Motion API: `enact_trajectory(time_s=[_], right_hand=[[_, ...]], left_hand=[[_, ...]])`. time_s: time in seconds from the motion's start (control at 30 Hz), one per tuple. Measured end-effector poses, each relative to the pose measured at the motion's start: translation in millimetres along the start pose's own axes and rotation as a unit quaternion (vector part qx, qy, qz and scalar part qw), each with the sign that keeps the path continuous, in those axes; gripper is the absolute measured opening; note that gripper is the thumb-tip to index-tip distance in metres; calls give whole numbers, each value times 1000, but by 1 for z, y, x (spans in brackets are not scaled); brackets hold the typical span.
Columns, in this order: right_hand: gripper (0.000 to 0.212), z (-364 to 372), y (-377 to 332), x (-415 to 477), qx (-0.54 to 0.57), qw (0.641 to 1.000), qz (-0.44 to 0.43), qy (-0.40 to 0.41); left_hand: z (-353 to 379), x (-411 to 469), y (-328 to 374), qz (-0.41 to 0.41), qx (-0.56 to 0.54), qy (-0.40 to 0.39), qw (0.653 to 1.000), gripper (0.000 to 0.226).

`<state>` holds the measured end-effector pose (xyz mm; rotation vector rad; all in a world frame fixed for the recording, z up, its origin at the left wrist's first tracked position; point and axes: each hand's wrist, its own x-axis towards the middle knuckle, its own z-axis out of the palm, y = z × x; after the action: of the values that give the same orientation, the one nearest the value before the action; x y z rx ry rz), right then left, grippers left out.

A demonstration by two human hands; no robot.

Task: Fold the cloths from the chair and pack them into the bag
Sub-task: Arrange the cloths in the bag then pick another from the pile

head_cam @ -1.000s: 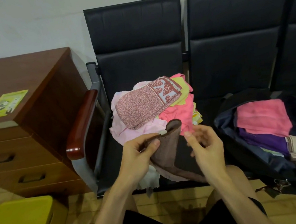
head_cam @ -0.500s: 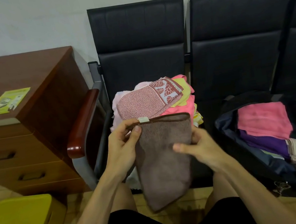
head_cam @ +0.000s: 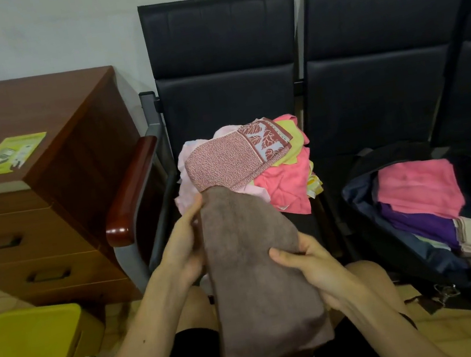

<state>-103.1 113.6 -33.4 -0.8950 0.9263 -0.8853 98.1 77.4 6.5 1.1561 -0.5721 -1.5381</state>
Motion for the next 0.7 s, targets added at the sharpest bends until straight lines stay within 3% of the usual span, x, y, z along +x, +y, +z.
enact_trajectory(time_s=[0.07,0.13,0.2,0.27,0.3,0.43,0.53,0.7], right_hand=[[38,0,-10,2,15,999,-18,25],[37,0,-15,4,18,999,-26,33],[32,0,-17,6,7,998,-24,49],[28,-5,-16,8,6,998,-10,67],[28,-7,-16,8,11,997,4,72],[29,-23,-7,11,-9,992,96,79],[42,-31,4,6,-40,984,162,61],[55,-34,13,-6,2,985,172,-5]], left_hand=[[-7,-2,-14,-82,-71,-36,993,67],[-13,-4,-29,-119,-63,-68,989,87],[-15,-7,-40,-140,-17,-102,985,74],[-19,-8,-45,-137,45,-134,980,38],[-21,-7,-46,-128,80,-143,978,30],[-27,0,-55,-118,183,-141,966,31],[-32,4,-66,-111,166,-114,973,28],[-34,13,-72,-33,160,-19,986,19]])
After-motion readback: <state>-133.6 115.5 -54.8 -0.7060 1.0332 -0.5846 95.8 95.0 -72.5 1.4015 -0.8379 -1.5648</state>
